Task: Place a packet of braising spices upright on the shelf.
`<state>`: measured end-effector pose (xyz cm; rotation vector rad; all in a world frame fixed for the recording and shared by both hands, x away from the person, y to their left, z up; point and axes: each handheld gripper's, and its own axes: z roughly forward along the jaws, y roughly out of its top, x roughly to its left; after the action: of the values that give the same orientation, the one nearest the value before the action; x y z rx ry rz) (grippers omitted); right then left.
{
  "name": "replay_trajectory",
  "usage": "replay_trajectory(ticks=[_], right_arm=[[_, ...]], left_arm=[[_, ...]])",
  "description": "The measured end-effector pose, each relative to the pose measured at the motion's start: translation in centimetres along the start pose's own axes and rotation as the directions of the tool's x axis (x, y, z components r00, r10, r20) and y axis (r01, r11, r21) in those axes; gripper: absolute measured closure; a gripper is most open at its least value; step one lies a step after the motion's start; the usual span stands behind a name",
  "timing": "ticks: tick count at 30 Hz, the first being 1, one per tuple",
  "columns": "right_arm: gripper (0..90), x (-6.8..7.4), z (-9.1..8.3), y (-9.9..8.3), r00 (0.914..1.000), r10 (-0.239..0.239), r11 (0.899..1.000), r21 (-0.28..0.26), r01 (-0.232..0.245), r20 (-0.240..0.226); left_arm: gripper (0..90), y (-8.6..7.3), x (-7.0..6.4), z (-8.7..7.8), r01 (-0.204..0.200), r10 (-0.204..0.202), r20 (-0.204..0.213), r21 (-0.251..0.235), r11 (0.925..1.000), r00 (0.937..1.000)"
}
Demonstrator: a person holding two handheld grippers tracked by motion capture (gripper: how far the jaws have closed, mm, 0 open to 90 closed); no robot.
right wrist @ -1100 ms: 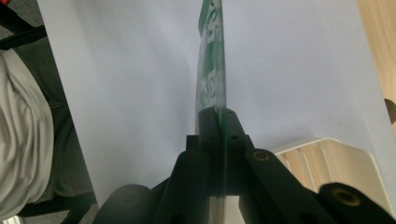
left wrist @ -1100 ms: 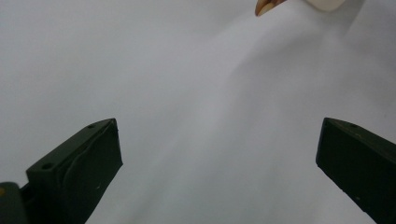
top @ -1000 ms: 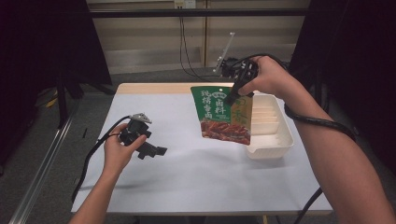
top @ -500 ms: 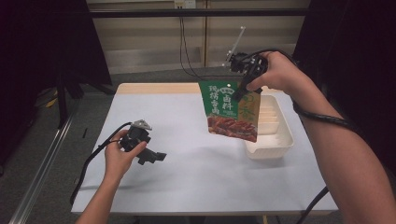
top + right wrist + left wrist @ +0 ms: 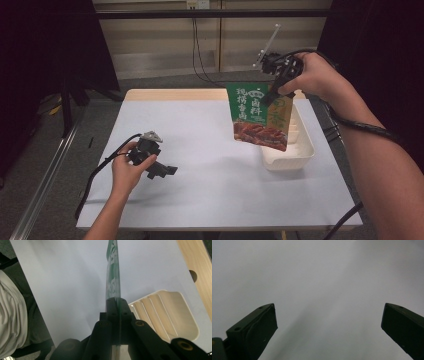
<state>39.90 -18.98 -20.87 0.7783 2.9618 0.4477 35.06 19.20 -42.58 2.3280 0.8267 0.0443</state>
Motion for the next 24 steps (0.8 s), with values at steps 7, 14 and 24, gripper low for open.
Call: replay_trajectory(ticks=[7, 14, 24], right_arm=[[90.0, -0.6, -0.3, -1.6, 0.9996, 0.026, 1.000, 0.002, -0.026, 0.007], [90.0, -1.1, -0.3, -2.7, 0.9989, 0.045, 0.999, 0.007, -0.046, 0.012], [90.0, -1.6, -0.5, -4.2, 0.9982, 0.060, 0.998, -0.004, -0.060, 0.005]], left_arm=[[0.2, -0.2, 0.2, -0.1, 0.014, -0.014, 0.002, -0.021, 0.9997, 0.9999], [0.4, -0.6, 0.3, 0.0, 0.044, -0.044, -0.001, -0.035, 0.9984, 0.9990], [0.5, -0.6, 0.5, -0.1, 0.023, -0.023, -0.003, -0.022, 0.9995, 0.9997]])
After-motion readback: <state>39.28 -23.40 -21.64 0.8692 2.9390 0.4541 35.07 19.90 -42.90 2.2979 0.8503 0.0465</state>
